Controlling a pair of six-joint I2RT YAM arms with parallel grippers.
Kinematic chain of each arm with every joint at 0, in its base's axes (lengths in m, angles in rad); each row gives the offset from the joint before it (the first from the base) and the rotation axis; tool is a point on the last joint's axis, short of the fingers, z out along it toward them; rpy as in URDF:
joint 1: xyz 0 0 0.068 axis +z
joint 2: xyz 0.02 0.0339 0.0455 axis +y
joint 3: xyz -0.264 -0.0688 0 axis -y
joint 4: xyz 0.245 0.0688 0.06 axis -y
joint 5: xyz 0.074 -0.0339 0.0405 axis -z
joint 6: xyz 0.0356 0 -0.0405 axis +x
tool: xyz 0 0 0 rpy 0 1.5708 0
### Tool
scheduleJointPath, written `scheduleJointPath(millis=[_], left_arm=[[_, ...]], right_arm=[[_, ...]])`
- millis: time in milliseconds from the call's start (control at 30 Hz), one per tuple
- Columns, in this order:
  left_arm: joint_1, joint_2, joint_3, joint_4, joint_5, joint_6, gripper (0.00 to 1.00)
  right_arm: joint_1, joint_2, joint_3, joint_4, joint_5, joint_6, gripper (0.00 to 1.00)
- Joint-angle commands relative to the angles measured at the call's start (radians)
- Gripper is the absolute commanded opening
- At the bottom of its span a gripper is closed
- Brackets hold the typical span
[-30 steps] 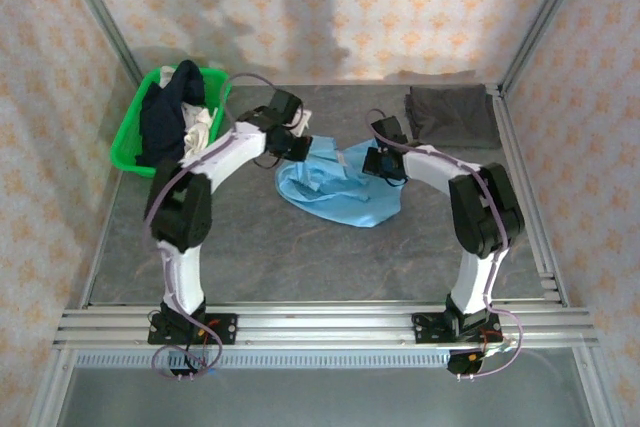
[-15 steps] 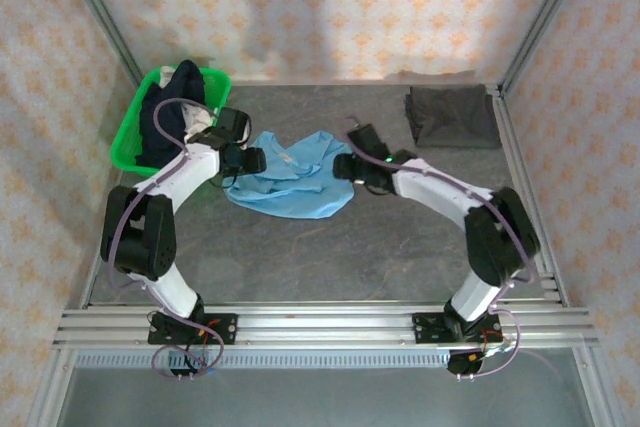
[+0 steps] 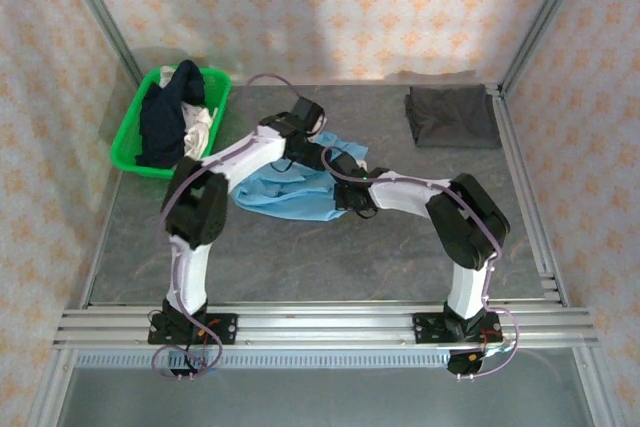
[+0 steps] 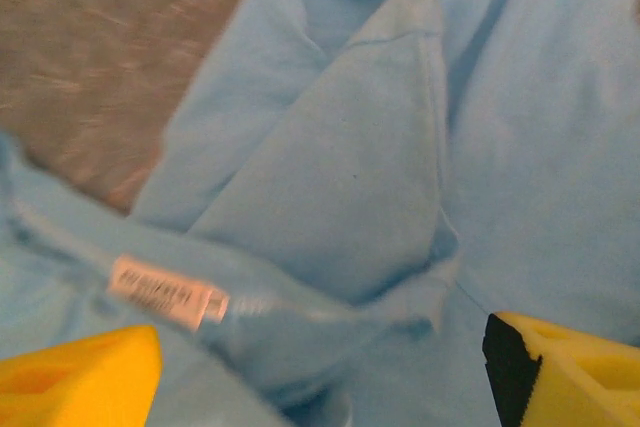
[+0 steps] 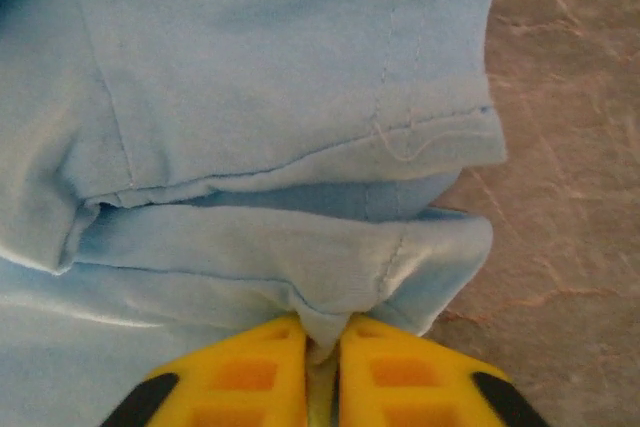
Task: Fold and stack the t-shirts
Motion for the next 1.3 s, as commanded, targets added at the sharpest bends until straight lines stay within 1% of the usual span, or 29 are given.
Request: scheduleJointPath(millis=[0,100,133,200,267,300,367,433,500,567,600,667,767,800,867,933,967,1000,1067,1100,1133,1167,1200,1233,1267], left_arm=[[0.006,0.111,0.106,-0.124,0.045,0.05,0.77],[0.005,0.142,0.129,-0.122,0.09,0.044,0.56],[0.005,0.138,0.124,-0.116,0.1,0.039,0.42],[0.006,0.119,0.119,-0.115,0.121,0.04,0.24],[0.013,0.085,0.118,-0.123,0.133,0.037,0.02],[0.022,0.056,0.126,-0.138,0.137,0.027,0.0],[0.057,-0.021,0.139,-0.163,0.153,0.001,0.0],[0.11,-0.124,0.163,-0.184,0.15,-0.032,0.0],[0.172,-0.206,0.207,-0.213,0.112,-0.069,0.0],[0.23,-0.276,0.246,-0.247,0.042,-0.105,0.0],[0.264,-0.301,0.256,-0.259,0.013,-0.118,0.0],[0.314,-0.343,0.238,-0.262,0.002,-0.139,0.0],[0.37,-0.425,0.093,-0.189,0.025,-0.18,0.0],[0.371,-0.452,0.027,-0.155,0.02,-0.191,0.0],[0.372,-0.482,-0.093,-0.096,0.03,-0.206,0.0],[0.373,-0.471,-0.178,-0.093,0.019,-0.218,0.0],[0.372,-0.459,-0.211,-0.089,0.022,-0.22,0.07],[0.371,-0.445,-0.257,-0.077,0.03,-0.221,0.19],[0.373,-0.434,-0.332,-0.043,0.043,-0.229,0.22],[0.372,-0.435,-0.361,-0.029,0.048,-0.237,0.26],[0.371,-0.443,-0.383,-0.02,0.042,-0.246,0.34],[0.368,-0.453,-0.397,-0.013,0.041,-0.248,0.4],[0.363,-0.463,-0.41,-0.009,0.038,-0.249,0.45],[0.356,-0.471,-0.421,-0.007,0.025,-0.25,0.5],[0.345,-0.475,-0.427,-0.007,0.013,-0.252,0.52]], right_arm=[[-0.004,-0.098,-0.05,-0.012,0.092,0.022,0.0],[-0.013,-0.171,-0.085,-0.012,0.12,0.027,0.0],[-0.019,-0.198,-0.098,-0.01,0.124,0.027,0.0],[-0.036,-0.248,-0.114,-0.011,0.122,0.019,0.0],[-0.06,-0.296,-0.114,-0.019,0.112,0.003,0.0],[-0.076,-0.321,-0.102,-0.031,0.104,-0.01,0.0],[-0.109,-0.366,-0.046,-0.082,0.094,-0.048,0.0],[-0.145,-0.409,0.059,-0.159,0.11,-0.109,0.0],[-0.196,-0.431,0.177,-0.221,0.131,-0.155,0.0],[-0.251,-0.444,0.289,-0.277,0.118,-0.179,0.0],[-0.271,-0.451,0.329,-0.286,0.116,-0.191,0.0],[-0.291,-0.468,0.37,-0.295,0.122,-0.207,0.0],[-0.291,-0.518,0.304,-0.244,0.104,-0.206,0.0],[-0.291,-0.538,0.248,-0.212,0.086,-0.198,0.0],[-0.292,-0.57,0.136,-0.194,0.098,-0.16,0.0],[-0.292,-0.592,-0.015,-0.164,0.121,-0.112,0.0],[-0.292,-0.596,-0.077,-0.154,0.134,-0.091,0.04],[-0.295,-0.598,-0.139,-0.145,0.145,-0.065,0.09],[-0.305,-0.599,-0.213,-0.17,0.159,-0.014,0.24],[-0.306,-0.603,-0.236,-0.178,0.163,0.0,0.26],[-0.307,-0.61,-0.258,-0.178,0.165,0.005,0.28],[-0.31,-0.617,-0.266,-0.183,0.167,0.01,0.3],[-0.311,-0.625,-0.267,-0.187,0.172,0.014,0.35],[-0.311,-0.632,-0.266,-0.185,0.174,0.014,0.39],[-0.311,-0.635,-0.266,-0.175,0.172,0.013,0.4]])
